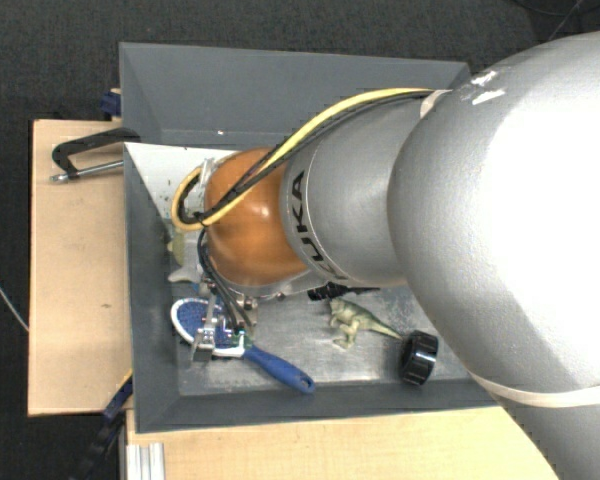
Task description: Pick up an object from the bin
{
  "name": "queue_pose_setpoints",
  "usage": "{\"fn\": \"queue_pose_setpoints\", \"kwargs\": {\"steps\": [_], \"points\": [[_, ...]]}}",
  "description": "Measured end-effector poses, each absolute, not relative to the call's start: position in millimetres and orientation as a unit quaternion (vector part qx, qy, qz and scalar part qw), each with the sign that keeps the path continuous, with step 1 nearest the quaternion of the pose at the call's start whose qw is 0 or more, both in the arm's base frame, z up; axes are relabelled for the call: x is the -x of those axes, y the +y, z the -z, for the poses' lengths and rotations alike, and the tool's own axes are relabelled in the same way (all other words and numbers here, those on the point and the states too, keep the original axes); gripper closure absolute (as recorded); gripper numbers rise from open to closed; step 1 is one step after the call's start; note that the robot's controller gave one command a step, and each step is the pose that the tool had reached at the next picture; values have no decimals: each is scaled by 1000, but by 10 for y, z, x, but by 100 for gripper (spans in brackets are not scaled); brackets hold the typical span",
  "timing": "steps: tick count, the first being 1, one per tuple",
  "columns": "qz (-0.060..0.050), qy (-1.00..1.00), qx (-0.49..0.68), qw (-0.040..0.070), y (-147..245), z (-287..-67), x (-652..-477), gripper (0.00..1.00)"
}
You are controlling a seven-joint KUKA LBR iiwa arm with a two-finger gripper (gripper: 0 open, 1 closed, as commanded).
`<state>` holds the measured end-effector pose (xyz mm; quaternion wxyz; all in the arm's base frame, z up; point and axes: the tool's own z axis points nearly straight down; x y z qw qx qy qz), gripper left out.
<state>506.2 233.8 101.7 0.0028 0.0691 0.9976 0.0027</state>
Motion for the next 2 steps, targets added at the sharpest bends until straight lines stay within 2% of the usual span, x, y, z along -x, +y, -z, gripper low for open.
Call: {"fn": "queue_pose_setpoints", "kwargs": {"steps": [1,2], "points": [[0,988,-154,-1,2287,-1005,-4990,0],[-2,985,-174,1,2258,-727,-4955,0]]}}
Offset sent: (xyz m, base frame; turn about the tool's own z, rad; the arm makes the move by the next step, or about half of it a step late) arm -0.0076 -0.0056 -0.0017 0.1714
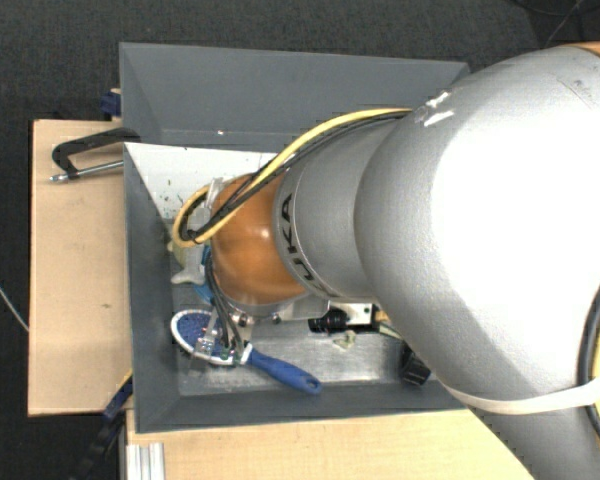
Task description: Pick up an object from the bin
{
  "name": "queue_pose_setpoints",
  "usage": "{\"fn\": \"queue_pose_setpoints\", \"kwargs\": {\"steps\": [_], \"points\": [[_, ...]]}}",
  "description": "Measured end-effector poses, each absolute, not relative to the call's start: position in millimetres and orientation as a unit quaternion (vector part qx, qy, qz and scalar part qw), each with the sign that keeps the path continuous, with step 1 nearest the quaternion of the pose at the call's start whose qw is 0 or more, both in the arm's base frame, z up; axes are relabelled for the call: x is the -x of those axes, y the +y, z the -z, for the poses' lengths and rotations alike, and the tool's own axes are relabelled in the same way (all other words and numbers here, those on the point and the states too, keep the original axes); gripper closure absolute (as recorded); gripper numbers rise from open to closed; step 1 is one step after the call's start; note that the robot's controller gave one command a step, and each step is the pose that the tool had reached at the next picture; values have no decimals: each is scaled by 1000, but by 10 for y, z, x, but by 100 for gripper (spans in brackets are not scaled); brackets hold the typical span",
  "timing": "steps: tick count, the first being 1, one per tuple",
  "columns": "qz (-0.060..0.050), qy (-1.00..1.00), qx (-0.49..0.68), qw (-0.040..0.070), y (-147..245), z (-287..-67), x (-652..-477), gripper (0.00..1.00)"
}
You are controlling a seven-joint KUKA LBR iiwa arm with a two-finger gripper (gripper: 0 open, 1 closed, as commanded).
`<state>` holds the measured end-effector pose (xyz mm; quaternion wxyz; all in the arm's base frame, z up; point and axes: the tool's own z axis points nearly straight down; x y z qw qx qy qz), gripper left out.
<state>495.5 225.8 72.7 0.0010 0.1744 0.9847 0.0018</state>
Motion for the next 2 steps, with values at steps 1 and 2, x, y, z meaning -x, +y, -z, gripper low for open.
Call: {"fn": "queue_pose_setpoints", "kwargs": {"steps": [1,2], "points": [[-2,985,-175,1,2265,-737,-4964,0],[-2,985,-175,1,2266,-755,-4971,100]]}}
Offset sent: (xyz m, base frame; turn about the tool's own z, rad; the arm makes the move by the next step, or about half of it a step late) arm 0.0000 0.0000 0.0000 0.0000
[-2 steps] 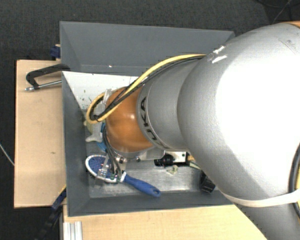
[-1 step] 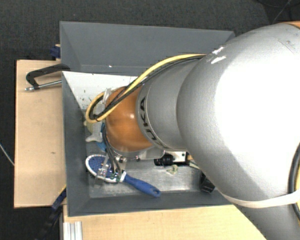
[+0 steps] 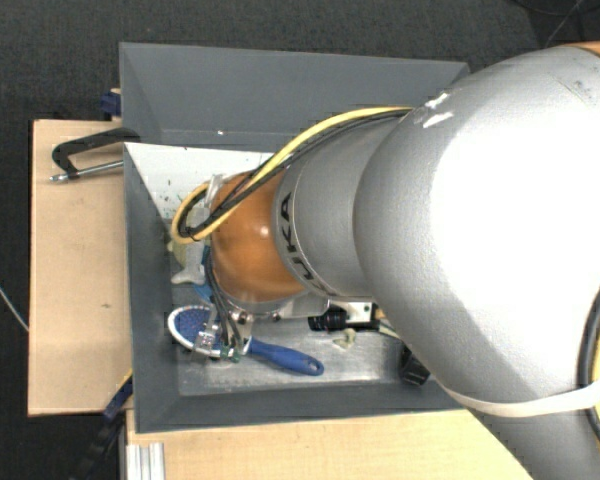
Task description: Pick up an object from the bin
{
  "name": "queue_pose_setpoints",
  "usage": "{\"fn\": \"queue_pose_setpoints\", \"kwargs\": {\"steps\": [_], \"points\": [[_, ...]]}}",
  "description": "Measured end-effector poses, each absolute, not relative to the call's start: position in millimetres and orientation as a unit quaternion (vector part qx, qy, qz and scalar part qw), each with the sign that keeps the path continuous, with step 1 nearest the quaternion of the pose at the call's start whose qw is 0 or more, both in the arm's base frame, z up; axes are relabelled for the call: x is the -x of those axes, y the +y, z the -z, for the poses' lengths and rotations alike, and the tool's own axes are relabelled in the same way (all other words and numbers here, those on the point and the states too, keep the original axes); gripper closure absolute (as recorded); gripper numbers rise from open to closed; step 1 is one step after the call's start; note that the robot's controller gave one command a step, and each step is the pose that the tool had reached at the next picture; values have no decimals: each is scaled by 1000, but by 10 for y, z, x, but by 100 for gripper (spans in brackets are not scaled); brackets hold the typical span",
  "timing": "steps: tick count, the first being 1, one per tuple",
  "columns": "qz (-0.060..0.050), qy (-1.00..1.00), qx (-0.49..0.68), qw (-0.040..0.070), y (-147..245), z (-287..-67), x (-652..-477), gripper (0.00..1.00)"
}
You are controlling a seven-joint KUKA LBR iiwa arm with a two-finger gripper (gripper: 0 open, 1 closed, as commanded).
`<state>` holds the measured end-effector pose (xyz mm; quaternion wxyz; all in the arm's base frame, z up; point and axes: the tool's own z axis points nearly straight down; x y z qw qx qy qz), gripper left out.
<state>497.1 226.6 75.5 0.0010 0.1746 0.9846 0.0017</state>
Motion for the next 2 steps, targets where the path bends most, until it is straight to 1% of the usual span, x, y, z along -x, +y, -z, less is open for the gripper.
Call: {"fn": "queue_pose_setpoints", "kwargs": {"steps": [1,2], "points": [[-3,985,-174,3,2272,-1201,-4987,100],[-2,985,-174,2,2276,-1360,-4997,100]]}}
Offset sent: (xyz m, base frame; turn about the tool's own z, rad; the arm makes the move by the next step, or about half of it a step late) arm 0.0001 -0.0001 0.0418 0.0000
